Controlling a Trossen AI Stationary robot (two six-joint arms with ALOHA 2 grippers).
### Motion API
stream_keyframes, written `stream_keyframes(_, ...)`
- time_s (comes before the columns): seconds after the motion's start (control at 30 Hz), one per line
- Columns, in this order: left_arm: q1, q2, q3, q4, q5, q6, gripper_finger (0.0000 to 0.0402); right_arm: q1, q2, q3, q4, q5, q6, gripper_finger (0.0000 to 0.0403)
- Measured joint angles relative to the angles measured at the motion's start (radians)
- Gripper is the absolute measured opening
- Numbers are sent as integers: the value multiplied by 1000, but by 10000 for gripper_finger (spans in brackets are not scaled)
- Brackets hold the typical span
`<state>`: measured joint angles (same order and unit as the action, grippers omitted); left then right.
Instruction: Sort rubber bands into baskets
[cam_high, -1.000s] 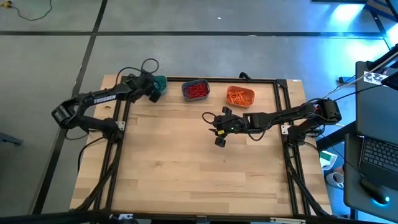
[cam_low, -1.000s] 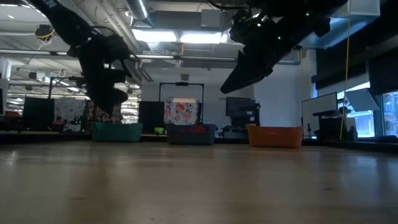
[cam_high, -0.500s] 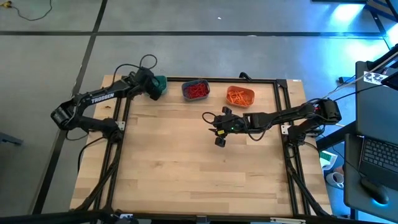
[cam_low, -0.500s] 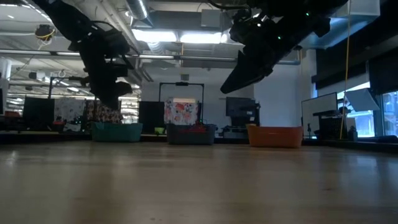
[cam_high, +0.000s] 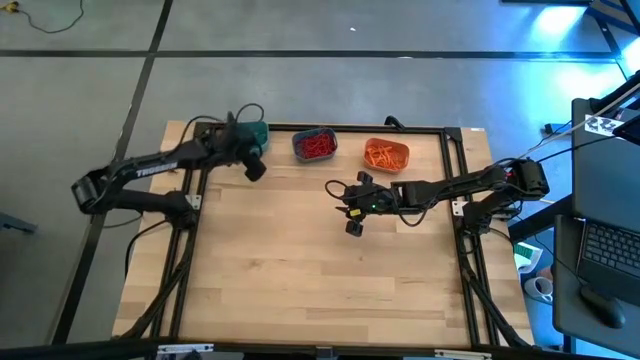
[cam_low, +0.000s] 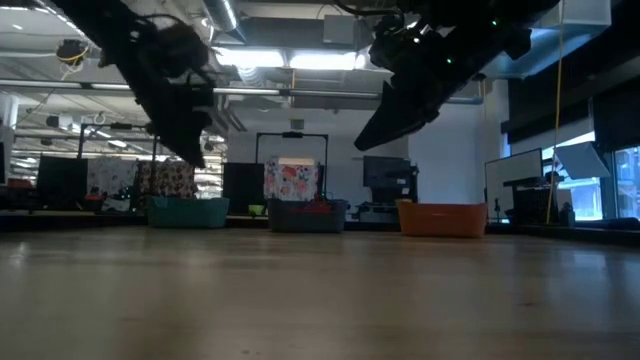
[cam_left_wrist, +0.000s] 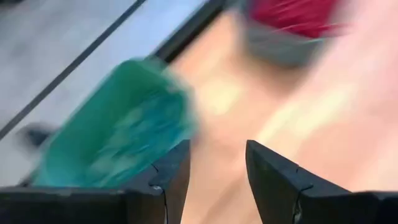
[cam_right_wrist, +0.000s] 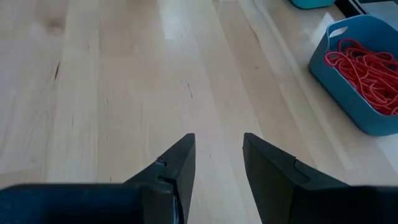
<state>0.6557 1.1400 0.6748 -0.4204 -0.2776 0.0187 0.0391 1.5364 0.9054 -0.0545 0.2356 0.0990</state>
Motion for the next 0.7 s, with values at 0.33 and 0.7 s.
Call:
stream_keyframes(0.33, -207, -278, -374, 484, 345, 29, 150, 0, 0, 0, -13, -9, -1, 135)
stream_keyframes(0.7, -324, -554, -620, 708, 346, 33, 150, 0, -1, 0, 27, -19, -3, 116)
